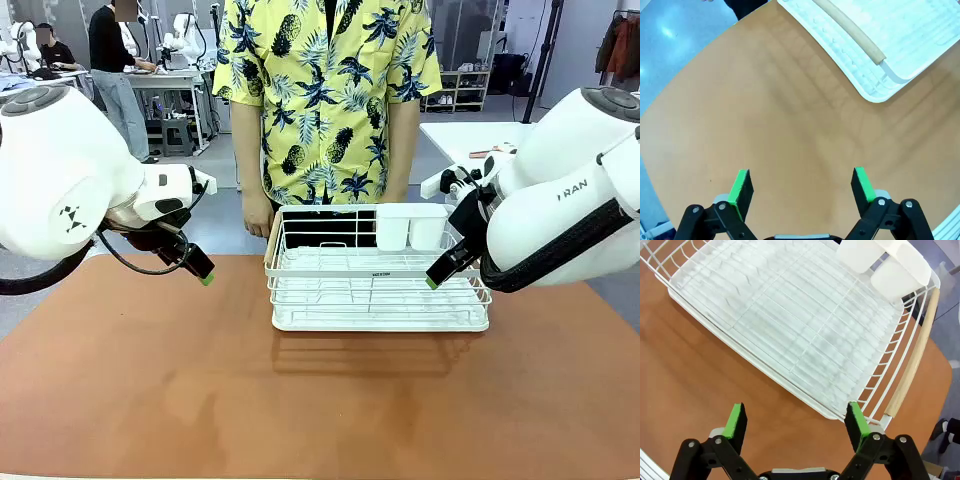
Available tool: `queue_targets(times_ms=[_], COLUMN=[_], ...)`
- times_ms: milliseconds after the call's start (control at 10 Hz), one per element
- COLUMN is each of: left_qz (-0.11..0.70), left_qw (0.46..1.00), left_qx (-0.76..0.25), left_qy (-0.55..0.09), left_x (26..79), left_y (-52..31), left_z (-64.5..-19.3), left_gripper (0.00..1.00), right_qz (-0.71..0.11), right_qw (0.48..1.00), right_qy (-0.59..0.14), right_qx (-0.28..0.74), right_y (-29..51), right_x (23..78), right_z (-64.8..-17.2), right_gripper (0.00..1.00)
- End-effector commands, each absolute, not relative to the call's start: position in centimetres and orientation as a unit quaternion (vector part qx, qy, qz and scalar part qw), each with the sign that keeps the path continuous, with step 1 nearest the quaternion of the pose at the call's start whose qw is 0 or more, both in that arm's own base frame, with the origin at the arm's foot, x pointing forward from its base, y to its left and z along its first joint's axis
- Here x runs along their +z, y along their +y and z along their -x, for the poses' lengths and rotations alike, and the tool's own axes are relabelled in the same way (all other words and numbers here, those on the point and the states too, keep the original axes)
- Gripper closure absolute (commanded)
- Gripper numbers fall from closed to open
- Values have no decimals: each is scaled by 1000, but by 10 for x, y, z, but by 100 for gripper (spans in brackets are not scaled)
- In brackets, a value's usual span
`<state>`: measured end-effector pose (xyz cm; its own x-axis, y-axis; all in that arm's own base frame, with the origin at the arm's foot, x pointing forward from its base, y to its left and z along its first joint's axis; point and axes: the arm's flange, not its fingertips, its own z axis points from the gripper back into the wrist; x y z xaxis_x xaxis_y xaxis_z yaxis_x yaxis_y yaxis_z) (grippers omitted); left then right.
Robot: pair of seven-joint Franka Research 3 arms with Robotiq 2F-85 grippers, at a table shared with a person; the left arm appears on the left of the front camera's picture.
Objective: Clean the table.
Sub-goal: Pick up the Lint Roller when the human hands it over.
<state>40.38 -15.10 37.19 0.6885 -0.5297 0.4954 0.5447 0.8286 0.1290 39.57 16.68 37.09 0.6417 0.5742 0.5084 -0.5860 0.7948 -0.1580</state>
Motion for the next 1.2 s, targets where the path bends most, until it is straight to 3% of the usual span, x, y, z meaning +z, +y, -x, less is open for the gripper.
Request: queue_targets(times_ms=[0, 1100], left_qz=[14, 14], left_qw=[919, 919], left_qx=[-293, -293], left_qy=[-265, -265], left_x=[372, 372], left_y=[-151, -151], left_z=[-404, -404], left_gripper=[0, 0], right_qz=[-11, -10], right_qw=[906, 906], right_qy=[-277, -277], right_qx=[320, 321], right_y=[167, 166], right_x=[371, 371], right_z=[-396, -396], right_gripper=[0, 0])
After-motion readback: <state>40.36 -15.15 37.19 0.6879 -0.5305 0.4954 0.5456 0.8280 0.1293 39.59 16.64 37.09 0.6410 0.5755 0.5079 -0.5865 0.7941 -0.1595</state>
